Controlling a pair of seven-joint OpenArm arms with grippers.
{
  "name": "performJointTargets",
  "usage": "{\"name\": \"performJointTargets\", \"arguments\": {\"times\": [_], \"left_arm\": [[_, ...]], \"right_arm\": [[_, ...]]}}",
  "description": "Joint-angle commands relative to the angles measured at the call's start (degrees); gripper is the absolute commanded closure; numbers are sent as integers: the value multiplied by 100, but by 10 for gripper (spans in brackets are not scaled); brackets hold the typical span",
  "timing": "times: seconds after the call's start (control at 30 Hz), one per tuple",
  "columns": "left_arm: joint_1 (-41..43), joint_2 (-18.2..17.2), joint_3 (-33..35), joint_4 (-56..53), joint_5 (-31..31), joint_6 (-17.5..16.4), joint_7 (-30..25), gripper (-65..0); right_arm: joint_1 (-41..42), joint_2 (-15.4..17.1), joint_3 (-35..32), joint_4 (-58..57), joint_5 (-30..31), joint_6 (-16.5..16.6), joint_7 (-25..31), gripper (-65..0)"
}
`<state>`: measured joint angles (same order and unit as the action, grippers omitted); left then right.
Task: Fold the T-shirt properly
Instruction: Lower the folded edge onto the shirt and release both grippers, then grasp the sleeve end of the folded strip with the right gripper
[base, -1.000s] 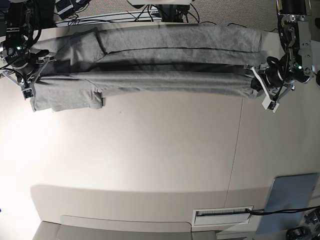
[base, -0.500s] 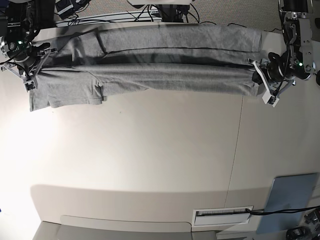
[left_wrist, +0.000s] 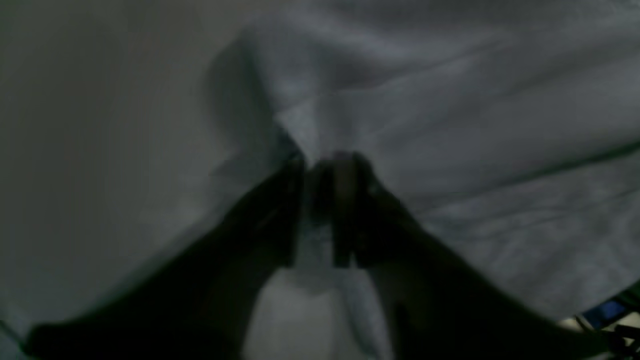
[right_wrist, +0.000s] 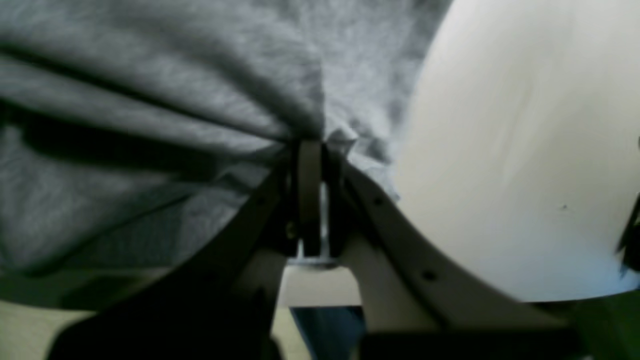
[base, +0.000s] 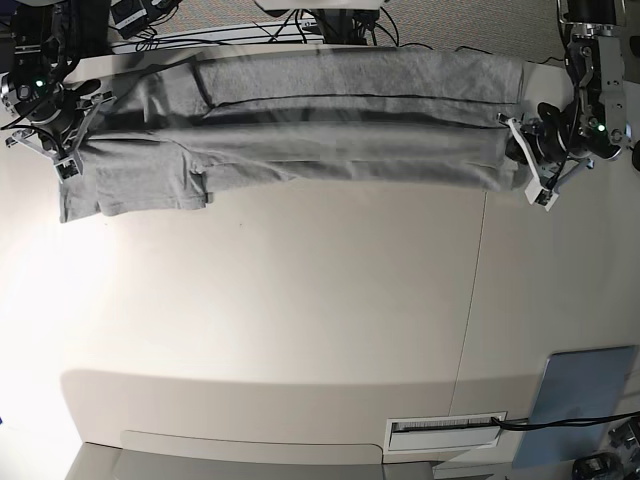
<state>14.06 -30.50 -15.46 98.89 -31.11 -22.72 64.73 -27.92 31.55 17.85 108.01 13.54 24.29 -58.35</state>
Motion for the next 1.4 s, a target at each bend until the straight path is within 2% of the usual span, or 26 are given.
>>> {"name": "performJointTargets", "arguments": {"times": [0.0,0.03,0.13,0.2,0.3,0.47,0.53,0.63,0.8,0.97,1.13,1.37], "left_arm": [[-42,-109,-59,94,-48,11,0,-178],[-42,-109,-59,94,-46,11,0,-195],[-42,-109,-59,94,-48,9,-2,-218],[-42,-109,-59,94,-50,9,-4,-218],[-44,-109,-59,94,-70,-131,-26,-218],[-42,-105,-59,94,-168,-136,-245,-218],[-42,-90,-59,94,-345,-155,-315,-218],[-39,-72,-57,94,-678,-428,-424,-218],[-39,-26,-57,101,-1362,-852,-457,-218],[-39,234,-57,116,-1617,-1329,-457,-218],[-44,417,-57,116,-1609,-1340,-476,-218],[-39,415,-57,116,-1604,-1338,-472,-218]], "right_arm": [[15,129,74,85,-122,59,26,0],[15,131,74,85,-192,170,33,0],[15,131,74,85,-293,247,35,-196],[15,131,74,85,-282,216,79,-272],[52,133,74,92,-39,197,188,-276],[330,131,74,114,509,-24,385,-276],[503,131,74,111,507,-205,549,-276],[901,92,74,57,503,-501,459,-276],[1825,-249,68,-525,704,-509,-59,-276],[2435,-442,46,-1246,920,-507,-304,-276],[2824,-533,-9,-1958,1075,-505,-387,-276],[3032,-533,-356,-2483,1349,-463,-531,-274]]}}
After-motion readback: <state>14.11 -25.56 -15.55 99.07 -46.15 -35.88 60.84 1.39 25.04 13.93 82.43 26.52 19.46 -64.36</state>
